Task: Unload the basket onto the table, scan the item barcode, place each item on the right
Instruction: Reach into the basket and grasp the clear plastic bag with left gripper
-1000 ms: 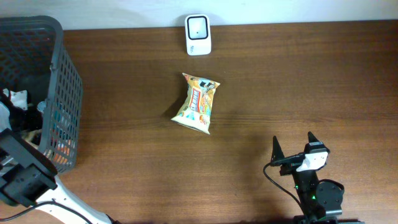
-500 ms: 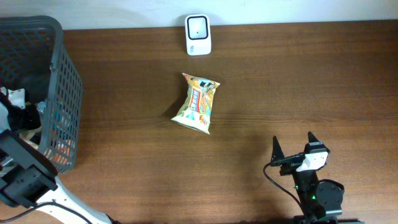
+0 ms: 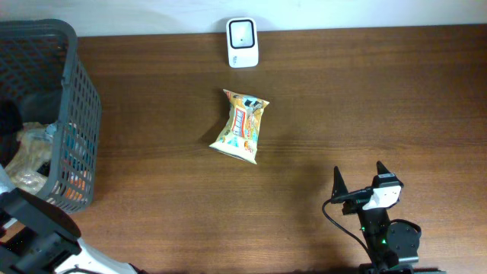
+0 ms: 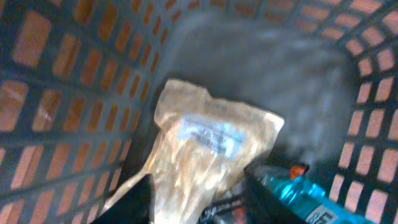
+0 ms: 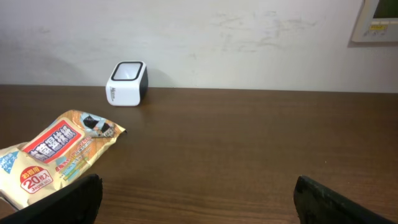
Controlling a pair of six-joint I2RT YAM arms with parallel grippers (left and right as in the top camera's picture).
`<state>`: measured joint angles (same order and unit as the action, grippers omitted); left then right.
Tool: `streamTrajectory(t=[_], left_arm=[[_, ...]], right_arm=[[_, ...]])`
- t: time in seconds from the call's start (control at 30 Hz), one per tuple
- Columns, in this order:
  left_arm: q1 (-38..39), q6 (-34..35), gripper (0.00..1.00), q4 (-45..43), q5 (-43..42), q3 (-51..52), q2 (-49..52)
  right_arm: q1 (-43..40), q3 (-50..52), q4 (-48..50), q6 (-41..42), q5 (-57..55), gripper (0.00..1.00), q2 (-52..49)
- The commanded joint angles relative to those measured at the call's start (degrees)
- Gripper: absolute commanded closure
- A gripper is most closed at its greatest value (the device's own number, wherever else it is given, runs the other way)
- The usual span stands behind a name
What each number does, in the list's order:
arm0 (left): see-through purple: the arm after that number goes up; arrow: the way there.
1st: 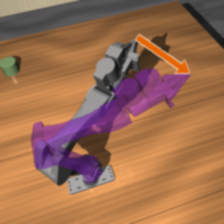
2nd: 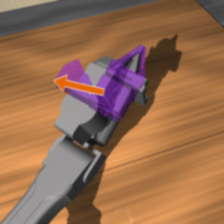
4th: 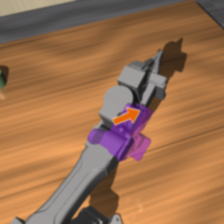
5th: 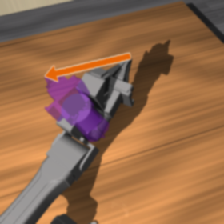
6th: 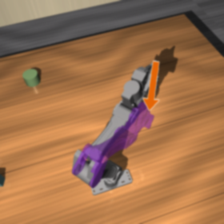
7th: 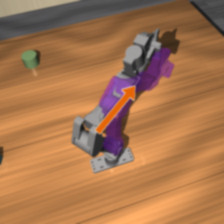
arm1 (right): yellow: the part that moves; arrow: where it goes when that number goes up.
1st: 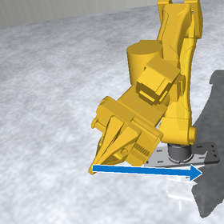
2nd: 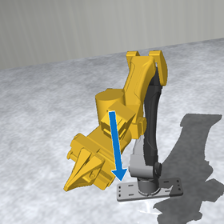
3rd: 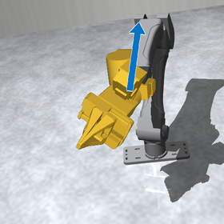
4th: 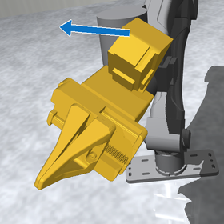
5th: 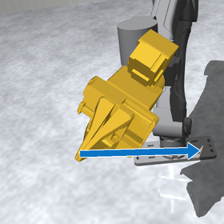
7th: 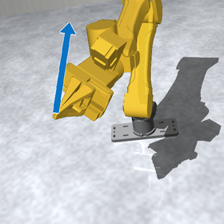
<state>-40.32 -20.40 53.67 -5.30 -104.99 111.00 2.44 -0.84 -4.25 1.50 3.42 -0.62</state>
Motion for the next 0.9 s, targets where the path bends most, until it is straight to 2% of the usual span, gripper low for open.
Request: streamTrajectory(t=[0.0,0.03,0.07,0.1,0.13,0.3,0.47,0.57,0.67,0.87], left_arm=[[-0.37,0.15,0.3,2.01,4.2,0.0,3.02],[-0.37,0.15,0.19,2.38,4.22,0.0,4.13],[-0.35,0.15,0.18,2.56,4.22,0.0,5.14],[-0.35,0.15,0.06,2.62,4.22,0.0,6.34],[-0.35,0.13,0.01,2.8,4.22,0.0,7.8],[-0.35,-0.44,0.01,3.5,4.24,0.0,12.02],[-0.35,-6.29,0.01,5.09,4.24,0.0,15.28],[-0.37,-6.32,0.01,4.94,4.37,0.0,15.65],[-0.42,-6.29,0.01,4.87,8.02,0.02,15.67],[-0.42,-6.29,0.01,4.46,8.13,1.64,16.44]], right_arm=[[-0.26,0.52,-0.02,0.24,-0.7,0.02,0.42],[-0.26,0.52,-0.02,0.24,-0.68,0.02,0.42],[-0.26,0.52,-0.02,0.24,-0.68,0.02,0.42],[-0.26,0.52,-0.02,0.24,-0.7,0.02,0.42],[-0.26,0.52,-0.02,0.24,-0.68,0.02,0.42],[-0.26,0.52,-0.02,0.24,-0.7,0.02,0.42],[-0.26,0.52,-0.02,0.24,-0.68,0.02,0.42],[-0.26,0.52,-0.02,0.24,-0.7,0.02,0.42],[-0.26,0.52,-0.02,0.24,-0.7,0.02,0.42],[-0.26,0.52,-0.02,0.24,-0.7,0.02,0.42]])
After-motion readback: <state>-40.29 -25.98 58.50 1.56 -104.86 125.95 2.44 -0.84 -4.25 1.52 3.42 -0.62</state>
